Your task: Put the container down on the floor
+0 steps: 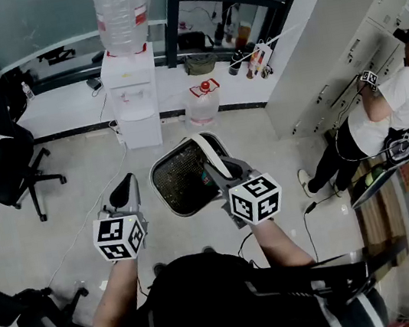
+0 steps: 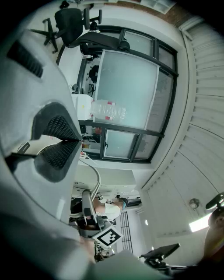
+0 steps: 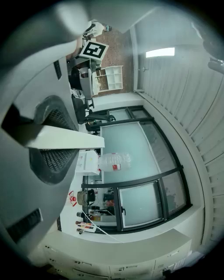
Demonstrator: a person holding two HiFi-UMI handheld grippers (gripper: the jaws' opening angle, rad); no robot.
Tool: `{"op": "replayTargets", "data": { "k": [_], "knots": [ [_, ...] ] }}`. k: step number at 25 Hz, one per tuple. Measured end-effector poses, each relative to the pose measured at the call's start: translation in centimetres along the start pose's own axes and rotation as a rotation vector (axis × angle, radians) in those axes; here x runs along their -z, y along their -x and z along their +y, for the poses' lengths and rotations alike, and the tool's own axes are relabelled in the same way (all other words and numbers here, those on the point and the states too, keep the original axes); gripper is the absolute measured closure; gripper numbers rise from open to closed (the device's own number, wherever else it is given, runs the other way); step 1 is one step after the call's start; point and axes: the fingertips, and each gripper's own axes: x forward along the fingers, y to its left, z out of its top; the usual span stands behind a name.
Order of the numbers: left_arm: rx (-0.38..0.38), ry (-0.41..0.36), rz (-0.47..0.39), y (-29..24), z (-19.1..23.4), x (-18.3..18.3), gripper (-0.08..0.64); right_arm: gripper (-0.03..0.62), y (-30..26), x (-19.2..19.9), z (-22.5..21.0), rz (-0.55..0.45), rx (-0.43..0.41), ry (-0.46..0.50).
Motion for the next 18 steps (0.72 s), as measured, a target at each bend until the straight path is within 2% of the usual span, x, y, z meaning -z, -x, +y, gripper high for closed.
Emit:
{"op": "replayTargets", "data": {
  "k": [18],
  "knots": [
    [0.053, 0.000, -0.007, -0.1, 1.3, -0.2, 0.549, 0.520, -1.0, -0.1, 1.2, -0.001, 0.033, -0.010]
  ]
}}
